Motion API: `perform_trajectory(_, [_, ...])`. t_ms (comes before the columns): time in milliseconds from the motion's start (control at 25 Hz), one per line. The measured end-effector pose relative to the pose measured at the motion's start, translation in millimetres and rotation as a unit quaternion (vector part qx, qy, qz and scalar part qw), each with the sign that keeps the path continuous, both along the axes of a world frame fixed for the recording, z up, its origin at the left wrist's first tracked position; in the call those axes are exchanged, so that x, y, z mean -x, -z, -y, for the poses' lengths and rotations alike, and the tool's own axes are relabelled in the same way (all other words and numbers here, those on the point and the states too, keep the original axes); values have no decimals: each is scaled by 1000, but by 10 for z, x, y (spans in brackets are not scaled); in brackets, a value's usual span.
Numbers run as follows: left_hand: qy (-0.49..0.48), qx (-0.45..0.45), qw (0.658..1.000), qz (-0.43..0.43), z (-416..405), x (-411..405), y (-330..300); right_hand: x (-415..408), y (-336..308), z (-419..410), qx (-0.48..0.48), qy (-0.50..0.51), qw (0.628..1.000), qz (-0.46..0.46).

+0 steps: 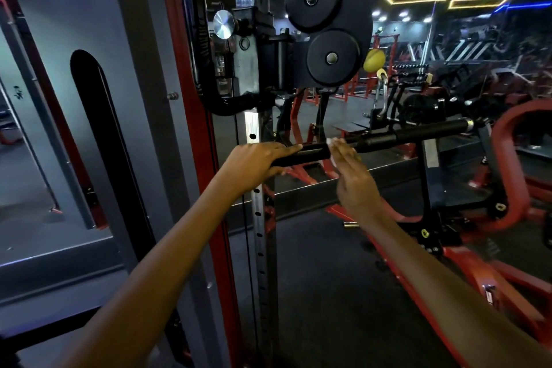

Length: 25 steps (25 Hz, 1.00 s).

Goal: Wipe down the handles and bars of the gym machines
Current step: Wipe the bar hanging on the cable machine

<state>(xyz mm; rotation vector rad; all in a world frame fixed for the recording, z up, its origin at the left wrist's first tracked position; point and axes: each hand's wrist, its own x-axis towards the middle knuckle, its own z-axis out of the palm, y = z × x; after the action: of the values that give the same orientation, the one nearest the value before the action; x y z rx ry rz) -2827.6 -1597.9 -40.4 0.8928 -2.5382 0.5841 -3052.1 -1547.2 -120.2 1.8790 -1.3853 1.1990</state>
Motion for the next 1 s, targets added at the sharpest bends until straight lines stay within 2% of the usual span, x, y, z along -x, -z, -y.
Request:
perform_trajectory(80, [31,-45,998,24,61,-49,-51,175,9,-14,-4,30,995,90])
perform_trajectory(120, [36,-65,997,31,73,-59,-65,179,26,-26,3,35,994,107])
perform_trajectory(160, [38,-82,995,35,82,-60,-65,124,38,-22,9,28,996,86])
perform_trajectory(280, [52,-102,993,27,103,-77,-52,-66,141,41,21,6,993,-116])
perform_trajectory(320, [56,-103,993,23,114,-99,-43,25,136,94,25,7,989,-145])
perform_trajectory(360, [59,-105,993,14,127,-121,-30,151,108,138,20,29,993,-109])
perform_trajectory(440, [65,-121,990,-12,155,-134,-13,304,13,148,5,77,993,92])
perform_trajectory(480, [69,-129,989,-19,175,-127,-9,234,3,144,3,78,985,154])
perform_trajectory(520, [72,-133,988,-19,198,-119,-7,62,12,139,5,66,985,160])
perform_trajectory(560, [71,-135,988,-18,221,-118,-1,-152,48,139,9,46,993,111])
perform_trajectory(640, [68,-142,987,-19,259,-136,6,-348,143,142,31,13,997,-74])
perform_trajectory(680, [69,-147,986,-23,281,-150,16,-229,118,148,33,17,991,-132])
perform_trajectory(720, [71,-151,986,-27,294,-164,27,-24,79,154,26,37,989,-140])
perform_trajectory(760, [74,-152,985,-31,297,-178,30,204,50,159,17,71,993,-96])
perform_trajectory(840, [78,-159,984,-39,282,-189,14,463,-2,136,21,134,987,90])
perform_trajectory(880, [78,-160,983,-39,273,-178,-4,363,9,146,29,139,979,148])
perform_trajectory(920, [77,-157,984,-38,259,-163,-19,127,19,164,35,119,981,148])
perform_trajectory(960, [76,-154,984,-37,244,-147,-32,-154,52,173,41,81,991,102])
perform_trajectory(1000, [74,-151,985,-36,231,-134,-41,-361,102,169,52,37,998,17])
